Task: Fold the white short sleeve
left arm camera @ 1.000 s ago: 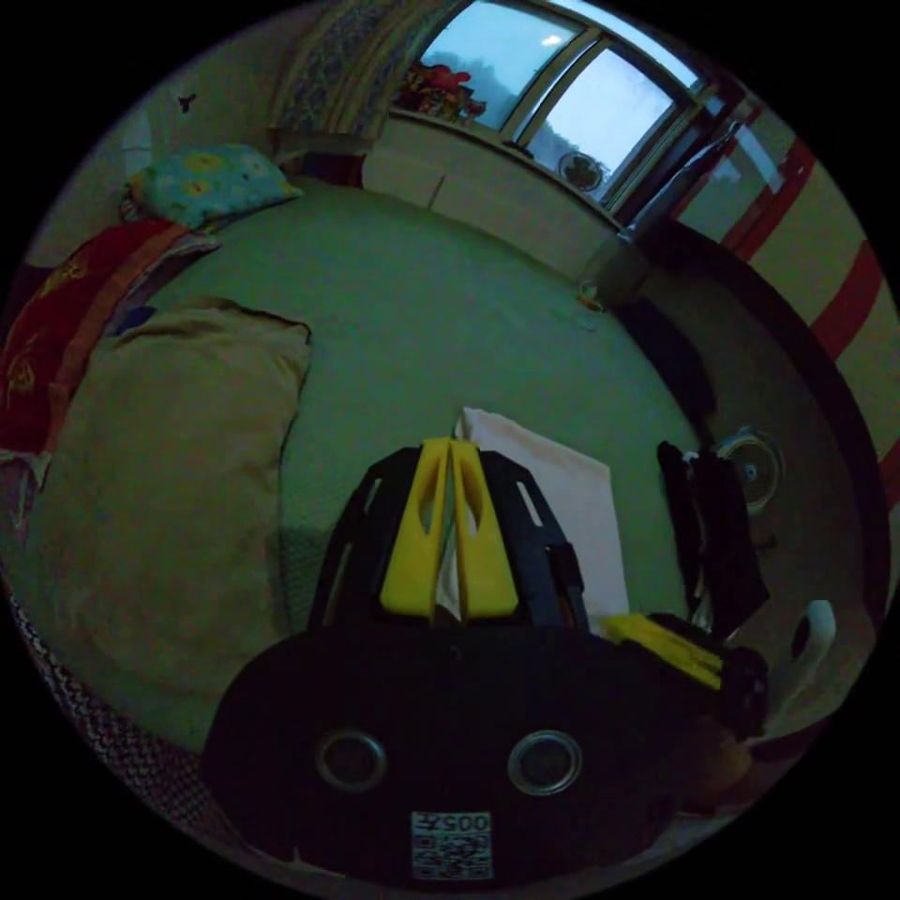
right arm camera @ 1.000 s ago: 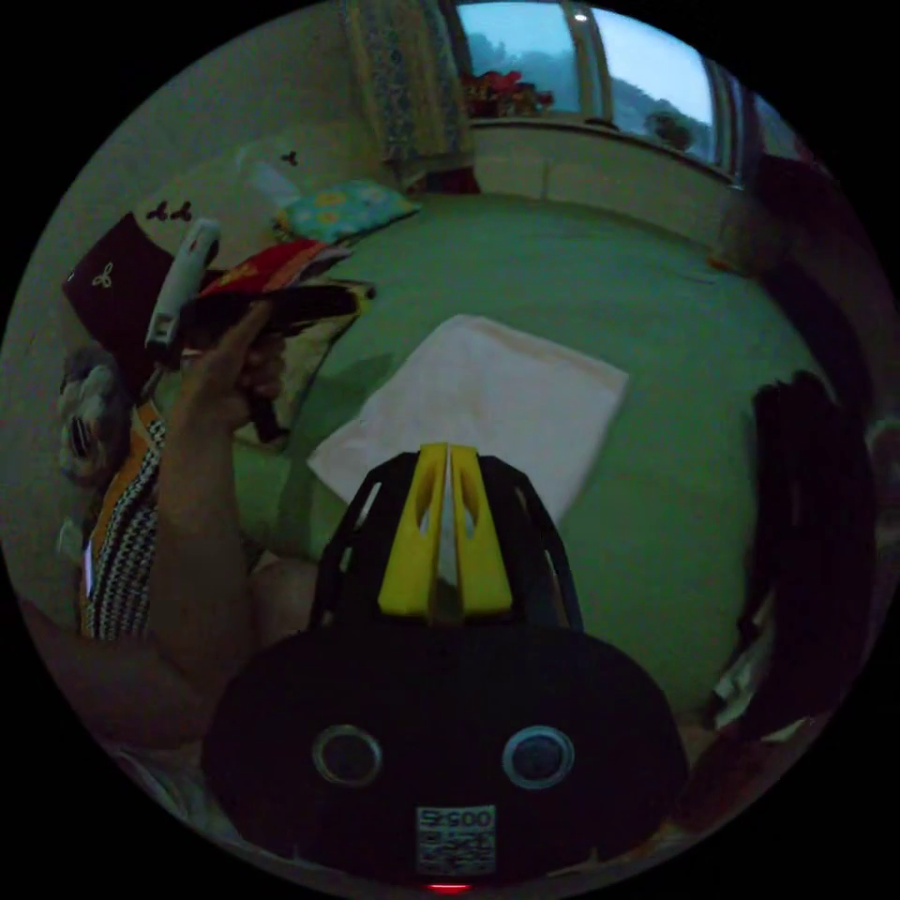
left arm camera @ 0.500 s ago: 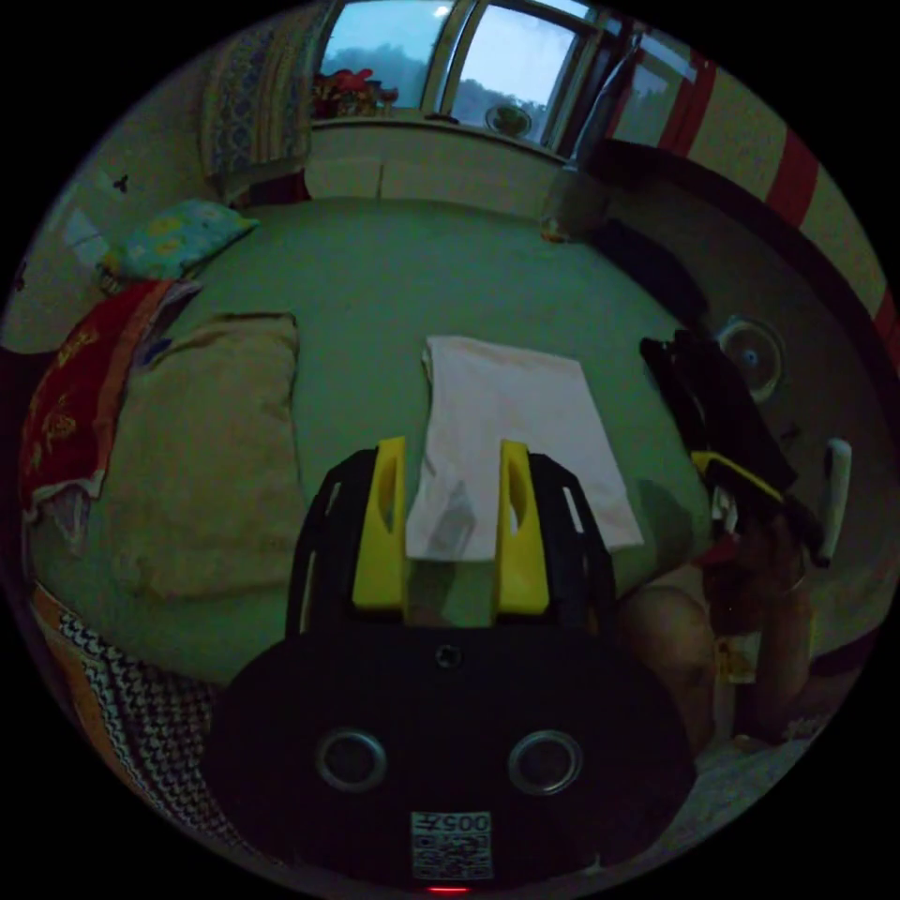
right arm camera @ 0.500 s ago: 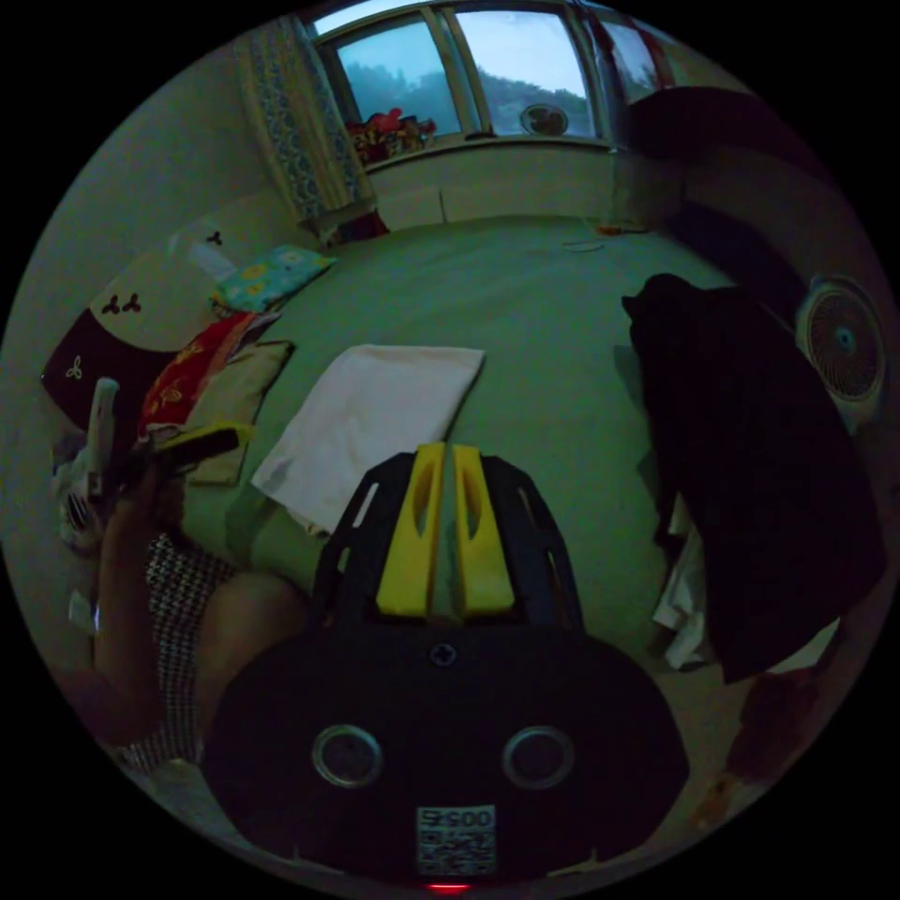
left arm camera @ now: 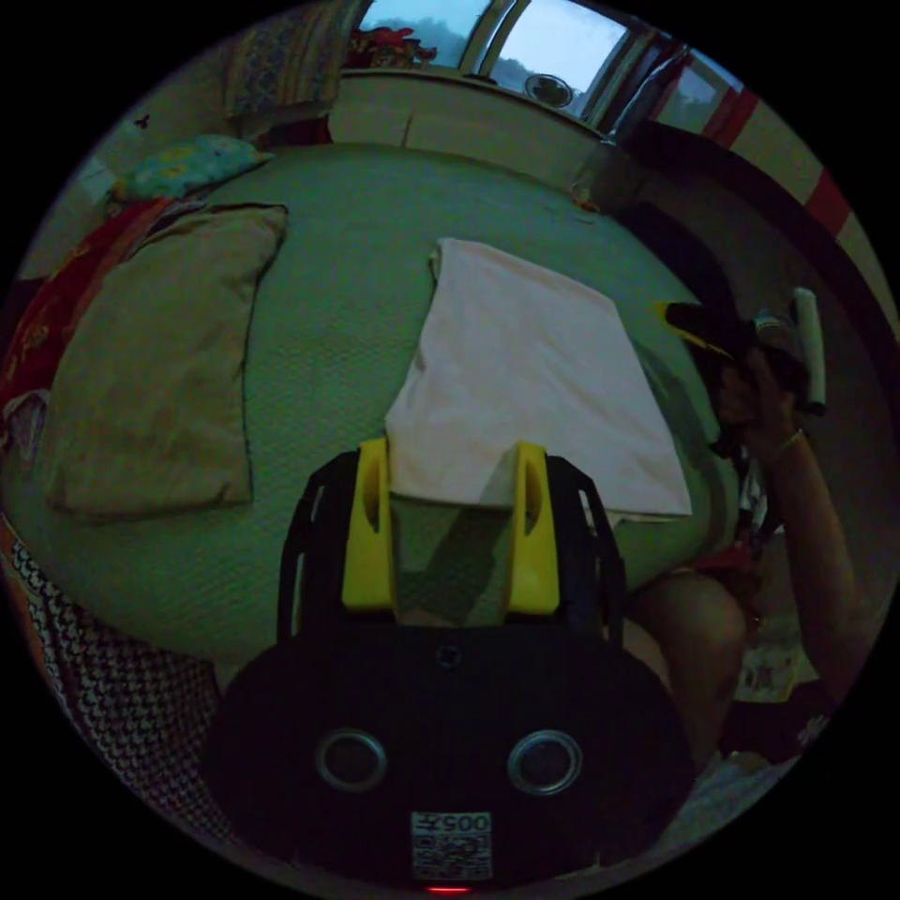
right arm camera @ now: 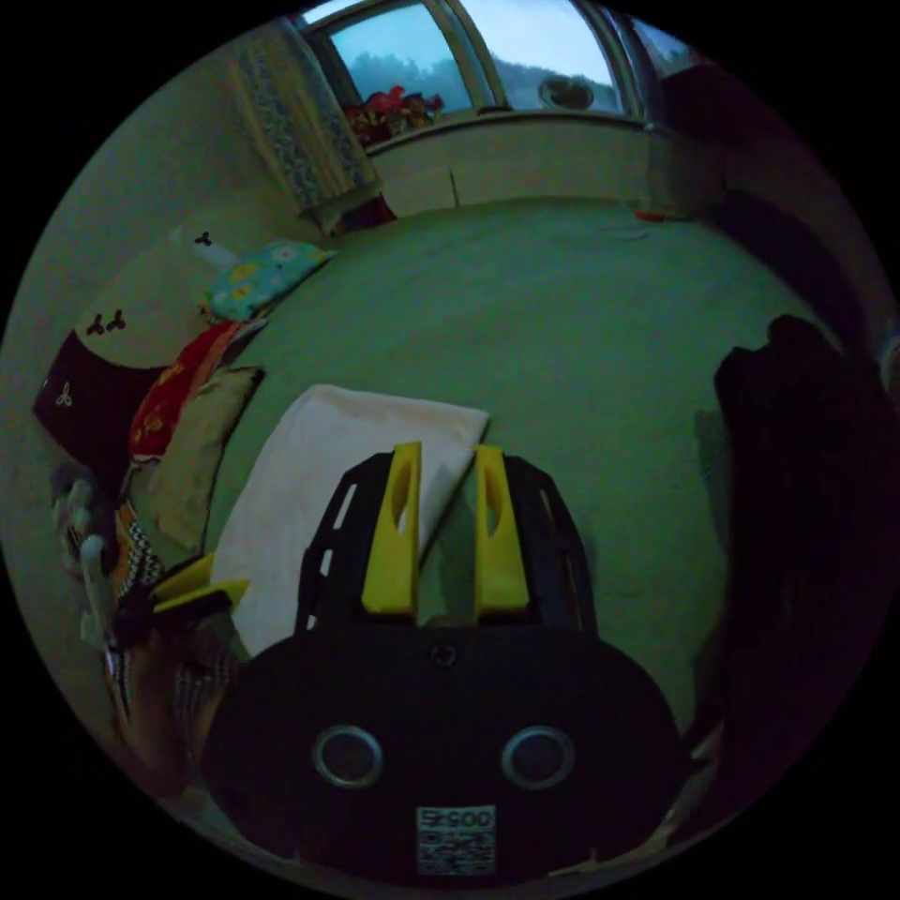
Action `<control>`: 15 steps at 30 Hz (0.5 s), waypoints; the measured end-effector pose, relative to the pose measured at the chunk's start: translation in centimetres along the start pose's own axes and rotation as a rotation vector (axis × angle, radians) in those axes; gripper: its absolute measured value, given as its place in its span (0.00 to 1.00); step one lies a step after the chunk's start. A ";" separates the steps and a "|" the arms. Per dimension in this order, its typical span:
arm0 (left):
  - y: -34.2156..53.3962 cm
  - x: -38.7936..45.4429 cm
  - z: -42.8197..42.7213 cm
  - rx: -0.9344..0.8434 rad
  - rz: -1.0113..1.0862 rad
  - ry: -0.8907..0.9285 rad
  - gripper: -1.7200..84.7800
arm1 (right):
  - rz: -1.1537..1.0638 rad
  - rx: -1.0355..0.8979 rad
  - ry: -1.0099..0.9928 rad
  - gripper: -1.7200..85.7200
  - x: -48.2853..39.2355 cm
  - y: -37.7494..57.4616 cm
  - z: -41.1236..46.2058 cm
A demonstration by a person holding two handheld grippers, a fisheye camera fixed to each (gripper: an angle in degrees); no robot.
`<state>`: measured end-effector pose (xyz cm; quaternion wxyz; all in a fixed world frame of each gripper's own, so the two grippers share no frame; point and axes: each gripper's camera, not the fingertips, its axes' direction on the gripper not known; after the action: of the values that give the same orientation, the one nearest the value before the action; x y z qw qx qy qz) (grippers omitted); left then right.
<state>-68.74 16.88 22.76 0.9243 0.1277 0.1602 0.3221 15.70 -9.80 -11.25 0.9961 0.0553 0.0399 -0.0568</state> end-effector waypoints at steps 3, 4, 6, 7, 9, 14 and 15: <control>0.7 2.3 0.0 -0.011 0.001 -0.005 0.21 | 0.020 -0.046 0.040 0.11 1.5 -1.0 0.7; 1.0 3.3 0.1 -0.017 0.003 -0.008 0.20 | 0.030 -0.050 0.042 0.11 1.9 -1.2 0.6; 1.2 4.8 0.2 -0.027 0.005 -0.003 0.19 | 0.039 -0.036 0.043 0.10 2.4 -1.5 -0.2; 1.4 5.8 0.2 -0.033 0.005 -0.005 0.18 | 0.039 -0.038 0.043 0.09 2.6 -1.6 -0.8; 1.6 7.3 0.3 -0.039 0.004 0.018 0.16 | 0.027 -0.039 0.081 0.07 2.7 -1.5 -1.8; 2.3 12.3 0.1 -0.068 0.023 0.018 0.10 | -0.058 -0.069 0.026 0.02 3.8 -1.5 -6.2; 2.5 13.7 -0.4 -0.065 0.031 0.008 0.10 | -0.053 -0.058 0.039 0.01 4.0 -1.5 -7.1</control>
<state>-60.13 27.57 20.33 0.9223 0.0987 0.1511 0.3417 18.96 -10.90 -18.74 0.9944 0.0262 0.0626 -0.0809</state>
